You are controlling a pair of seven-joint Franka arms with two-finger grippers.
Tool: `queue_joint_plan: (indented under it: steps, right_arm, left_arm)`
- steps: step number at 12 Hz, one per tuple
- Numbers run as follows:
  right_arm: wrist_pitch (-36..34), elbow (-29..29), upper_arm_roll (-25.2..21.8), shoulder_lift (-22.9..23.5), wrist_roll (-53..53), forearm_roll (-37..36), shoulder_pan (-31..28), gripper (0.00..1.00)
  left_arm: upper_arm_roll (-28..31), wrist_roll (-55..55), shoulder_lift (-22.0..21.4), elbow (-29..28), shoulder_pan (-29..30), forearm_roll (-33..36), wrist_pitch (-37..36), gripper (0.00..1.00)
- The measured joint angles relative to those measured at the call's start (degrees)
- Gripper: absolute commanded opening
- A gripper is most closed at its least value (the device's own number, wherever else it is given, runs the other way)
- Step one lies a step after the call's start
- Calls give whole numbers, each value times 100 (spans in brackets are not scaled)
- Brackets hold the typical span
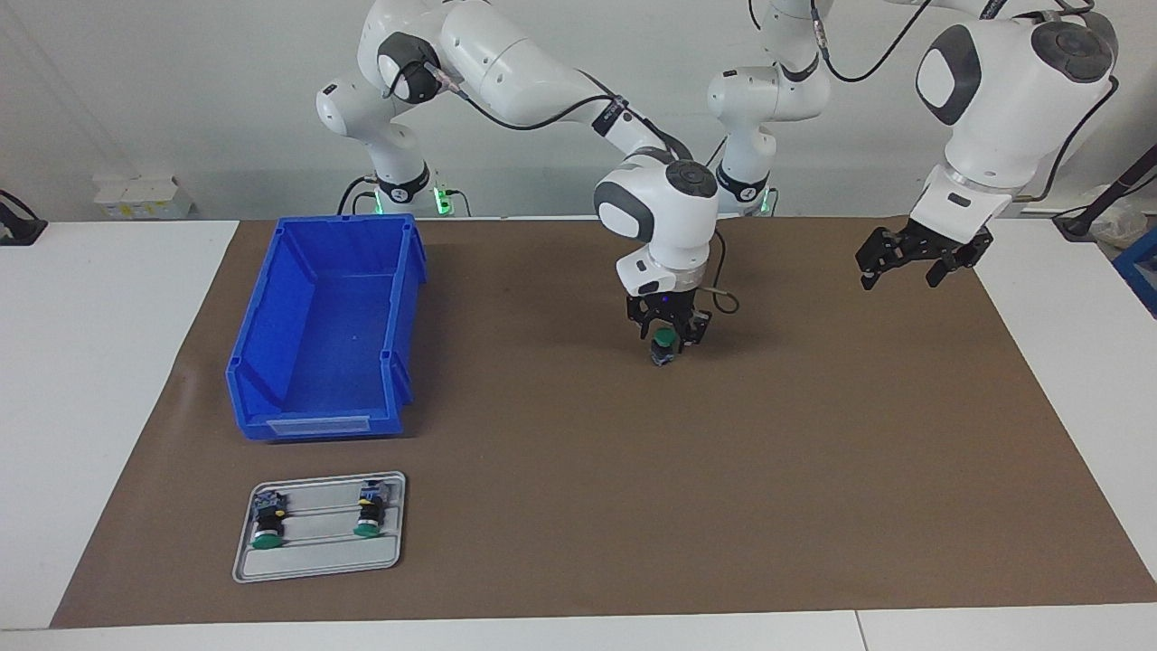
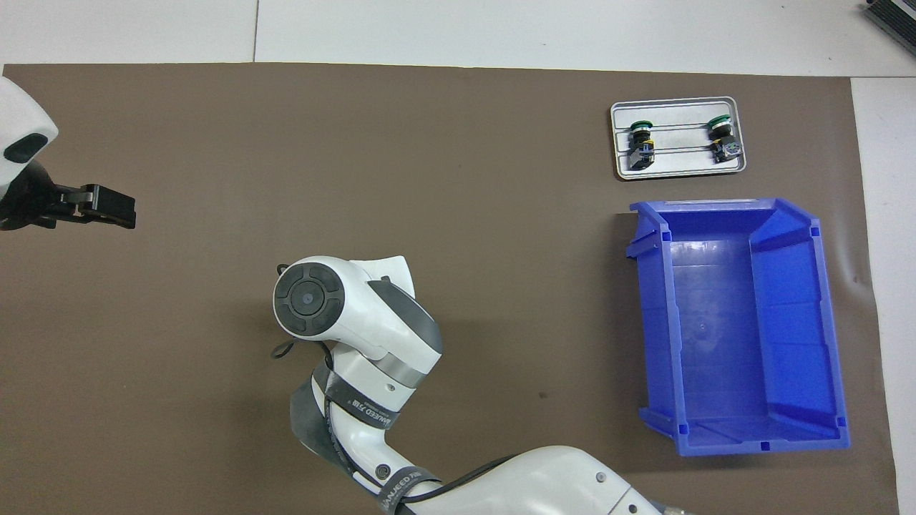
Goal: Place and press button with both arms
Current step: 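Lower the right gripper onto the green button and grasp it, then lift the button with the right gripper and carry it to the bin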
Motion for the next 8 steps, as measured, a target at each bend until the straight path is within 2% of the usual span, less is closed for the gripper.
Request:
queue_joint_plan:
  steps: [5, 8]
  right_arm:
    - [-173, 54, -47, -139, 2, 12, -202, 0]
    - [-841, -11, -61, -794, -662, 13, -728, 0]
  left_arm:
    - [0, -4, -31, -113, 1, -29, 75, 100]
    - [3, -15, -49, -154, 4, -66, 104, 100]
